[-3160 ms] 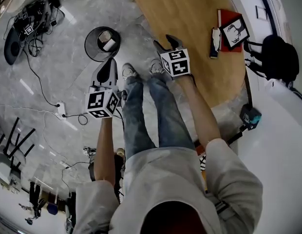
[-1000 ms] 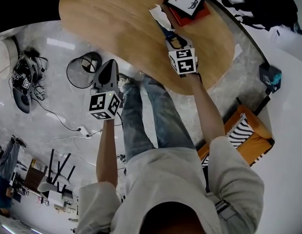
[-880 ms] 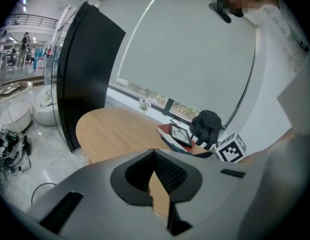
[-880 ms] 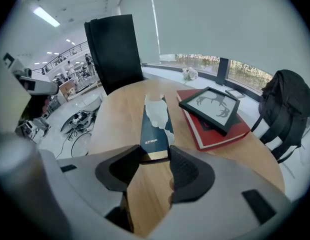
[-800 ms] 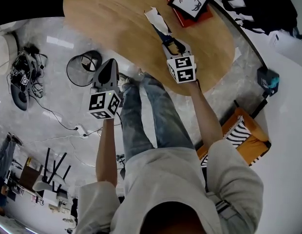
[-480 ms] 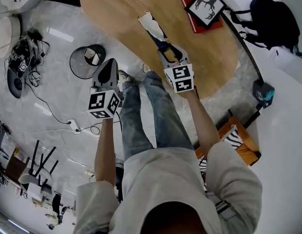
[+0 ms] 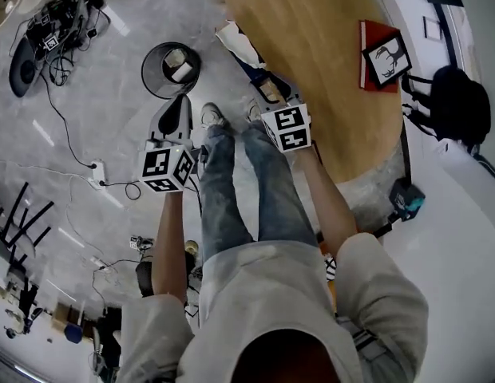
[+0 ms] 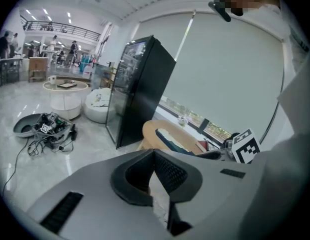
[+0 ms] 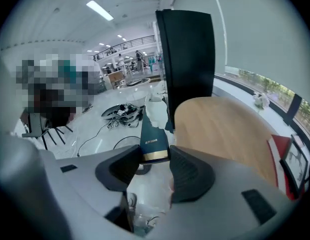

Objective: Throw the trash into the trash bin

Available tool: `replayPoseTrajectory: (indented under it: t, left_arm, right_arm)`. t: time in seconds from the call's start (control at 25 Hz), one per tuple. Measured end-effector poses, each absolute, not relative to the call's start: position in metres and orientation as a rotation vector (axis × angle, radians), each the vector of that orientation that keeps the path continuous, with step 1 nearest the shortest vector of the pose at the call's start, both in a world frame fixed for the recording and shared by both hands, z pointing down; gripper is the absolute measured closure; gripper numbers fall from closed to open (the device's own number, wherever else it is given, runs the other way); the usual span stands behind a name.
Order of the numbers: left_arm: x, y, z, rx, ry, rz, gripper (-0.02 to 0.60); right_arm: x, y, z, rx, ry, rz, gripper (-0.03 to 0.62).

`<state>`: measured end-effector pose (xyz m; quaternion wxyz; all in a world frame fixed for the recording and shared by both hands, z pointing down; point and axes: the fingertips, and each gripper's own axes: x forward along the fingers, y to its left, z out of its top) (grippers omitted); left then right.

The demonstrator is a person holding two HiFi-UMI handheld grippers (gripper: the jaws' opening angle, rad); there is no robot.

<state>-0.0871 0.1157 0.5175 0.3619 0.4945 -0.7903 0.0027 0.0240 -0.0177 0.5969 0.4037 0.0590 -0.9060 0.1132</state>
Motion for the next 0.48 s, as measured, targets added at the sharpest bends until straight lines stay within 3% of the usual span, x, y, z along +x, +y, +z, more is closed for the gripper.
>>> replayPoseTrajectory:
  t: [0.48]
  left_arm:
    - [-0.147, 0.263, 0.525, 0.919, -2.215, -0.137, 0.563]
  right_arm:
    - [-0.089, 0.107, 0.616, -0.233, -2.235, 0.150, 0.390]
